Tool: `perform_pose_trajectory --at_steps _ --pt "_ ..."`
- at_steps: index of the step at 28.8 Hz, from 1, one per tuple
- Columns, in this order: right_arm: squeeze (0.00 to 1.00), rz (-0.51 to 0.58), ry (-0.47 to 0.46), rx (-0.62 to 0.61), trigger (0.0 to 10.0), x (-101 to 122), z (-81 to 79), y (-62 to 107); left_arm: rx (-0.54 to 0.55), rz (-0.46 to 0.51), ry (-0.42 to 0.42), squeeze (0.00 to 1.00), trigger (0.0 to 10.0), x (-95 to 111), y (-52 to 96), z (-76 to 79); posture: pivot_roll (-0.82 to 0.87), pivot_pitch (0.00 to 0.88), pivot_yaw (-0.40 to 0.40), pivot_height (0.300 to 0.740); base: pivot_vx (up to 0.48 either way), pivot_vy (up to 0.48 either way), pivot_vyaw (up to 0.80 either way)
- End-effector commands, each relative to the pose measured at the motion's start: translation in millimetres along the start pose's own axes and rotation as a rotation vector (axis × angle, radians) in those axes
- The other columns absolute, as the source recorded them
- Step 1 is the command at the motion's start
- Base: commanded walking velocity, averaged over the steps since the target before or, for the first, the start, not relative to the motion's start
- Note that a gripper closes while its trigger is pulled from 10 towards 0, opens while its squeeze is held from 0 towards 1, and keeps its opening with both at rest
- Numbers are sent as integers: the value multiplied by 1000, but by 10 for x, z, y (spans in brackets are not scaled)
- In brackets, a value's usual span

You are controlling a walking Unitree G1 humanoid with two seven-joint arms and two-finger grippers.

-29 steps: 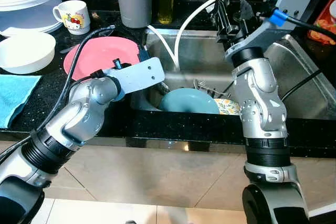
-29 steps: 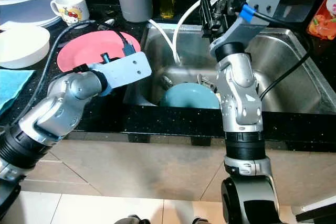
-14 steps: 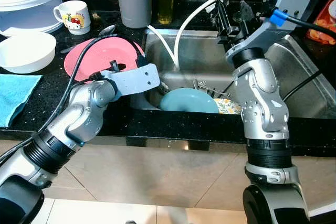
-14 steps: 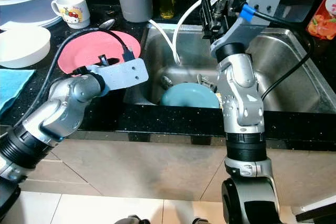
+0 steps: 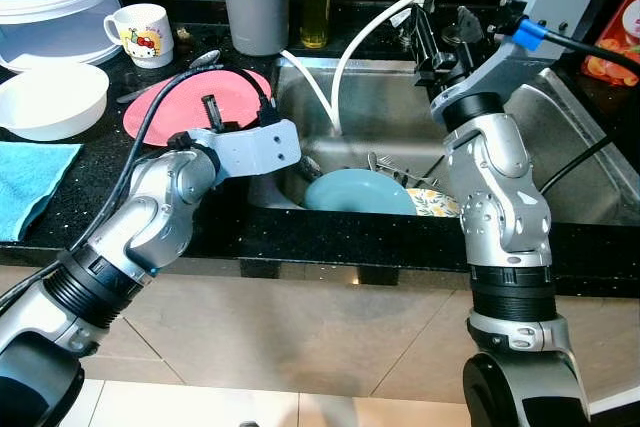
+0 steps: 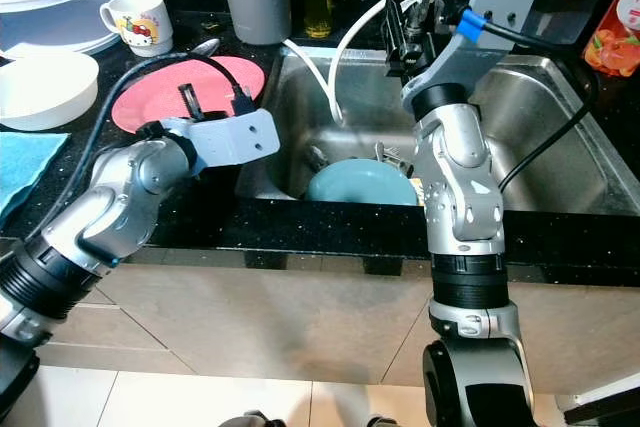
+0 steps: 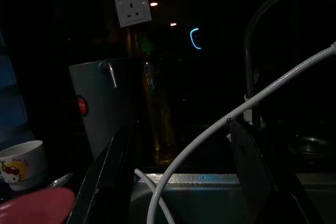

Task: Kitchen organization

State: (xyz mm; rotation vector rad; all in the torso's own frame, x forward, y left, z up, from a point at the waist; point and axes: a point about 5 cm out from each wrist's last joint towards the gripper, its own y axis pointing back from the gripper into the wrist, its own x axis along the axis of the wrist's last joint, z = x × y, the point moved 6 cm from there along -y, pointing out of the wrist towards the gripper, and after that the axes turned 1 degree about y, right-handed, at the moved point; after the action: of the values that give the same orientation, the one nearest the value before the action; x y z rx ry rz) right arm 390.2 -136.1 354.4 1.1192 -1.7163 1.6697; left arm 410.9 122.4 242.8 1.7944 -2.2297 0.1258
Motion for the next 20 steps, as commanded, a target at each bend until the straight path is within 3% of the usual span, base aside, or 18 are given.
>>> perform_pose_trajectory --at_steps 1,3,4,5,7,10,15,20 --pt "0 3 7 -9 10000 17 25 26 30 1 2 0 0 1 -11 -36 144 88 15 740 0 0 0" --pt "0 2 7 -9 10000 17 27 26 71 14 1 0 0 29 -16 -114 145 89 15 740 0 0 0" --pt "0 2 7 -10 10000 18 29 24 127 38 -6 0 2196 82 -18 -220 145 90 14 740 0 0 0" --pt "0 2 4 -12 10000 18 32 24 192 88 -10 0 10000 183 -8 -343 147 89 13 740 0 0 0" --pt "0 2 -2 -15 10000 15 38 23 266 148 -4 0 10000 307 16 -485 147 89 12 740 0 0 0" --pt "0 2 -8 -17 10000 16 40 20 296 207 6 0 10000 421 50 -546 147 91 11 740 0 0 0" --pt "0 6 -38 -25 10000 41 60 4 293 324 16 0 10000 654 114 -495 152 93 14 740 0 0 0" --pt "0 10 -42 -26 10000 59 63 6 317 370 34 0 10000 745 138 -533 161 98 15 740 0 0 0"
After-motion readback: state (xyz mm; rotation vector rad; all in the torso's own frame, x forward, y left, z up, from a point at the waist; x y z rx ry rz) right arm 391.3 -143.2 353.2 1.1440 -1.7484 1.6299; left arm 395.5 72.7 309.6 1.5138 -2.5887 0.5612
